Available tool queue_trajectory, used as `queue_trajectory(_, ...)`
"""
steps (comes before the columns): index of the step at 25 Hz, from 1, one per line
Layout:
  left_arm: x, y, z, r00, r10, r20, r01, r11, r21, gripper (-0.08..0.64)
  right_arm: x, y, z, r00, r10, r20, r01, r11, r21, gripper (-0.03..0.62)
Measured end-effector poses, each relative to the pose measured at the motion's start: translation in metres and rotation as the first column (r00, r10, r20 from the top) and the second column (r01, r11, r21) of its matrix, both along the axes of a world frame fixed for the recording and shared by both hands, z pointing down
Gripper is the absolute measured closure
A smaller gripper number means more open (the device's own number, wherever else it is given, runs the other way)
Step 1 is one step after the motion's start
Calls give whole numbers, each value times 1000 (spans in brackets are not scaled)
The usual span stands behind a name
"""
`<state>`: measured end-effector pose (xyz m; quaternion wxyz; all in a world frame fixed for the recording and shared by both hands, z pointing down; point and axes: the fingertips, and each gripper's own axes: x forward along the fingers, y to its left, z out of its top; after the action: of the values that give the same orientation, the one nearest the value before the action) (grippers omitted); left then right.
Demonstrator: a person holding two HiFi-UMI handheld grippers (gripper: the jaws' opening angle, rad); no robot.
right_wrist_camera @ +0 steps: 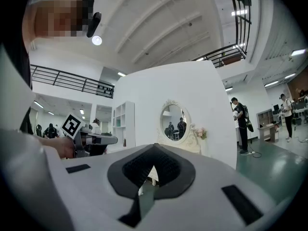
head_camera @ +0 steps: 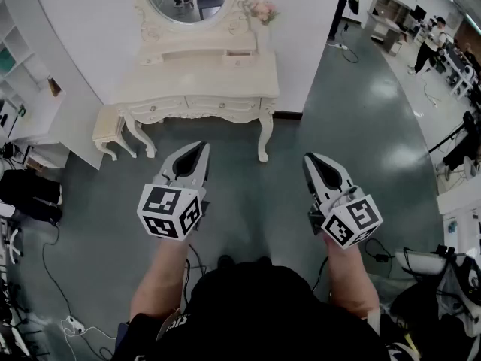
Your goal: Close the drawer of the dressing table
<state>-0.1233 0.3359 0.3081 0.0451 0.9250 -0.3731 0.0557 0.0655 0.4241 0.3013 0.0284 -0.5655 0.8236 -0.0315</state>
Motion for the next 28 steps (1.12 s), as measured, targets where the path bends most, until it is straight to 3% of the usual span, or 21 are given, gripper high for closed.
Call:
queue_trajectory(13, 11, 13, 5, 1000, -3, 7, 3, 1000, -12, 550, 7, 11, 3, 1000, -7, 12, 7, 1000, -10, 601)
queue_trajectory(28, 53, 56, 14, 999, -22, 25, 22, 999, -31, 551, 54, 55, 14, 997, -18, 79, 20, 1000, -21, 598)
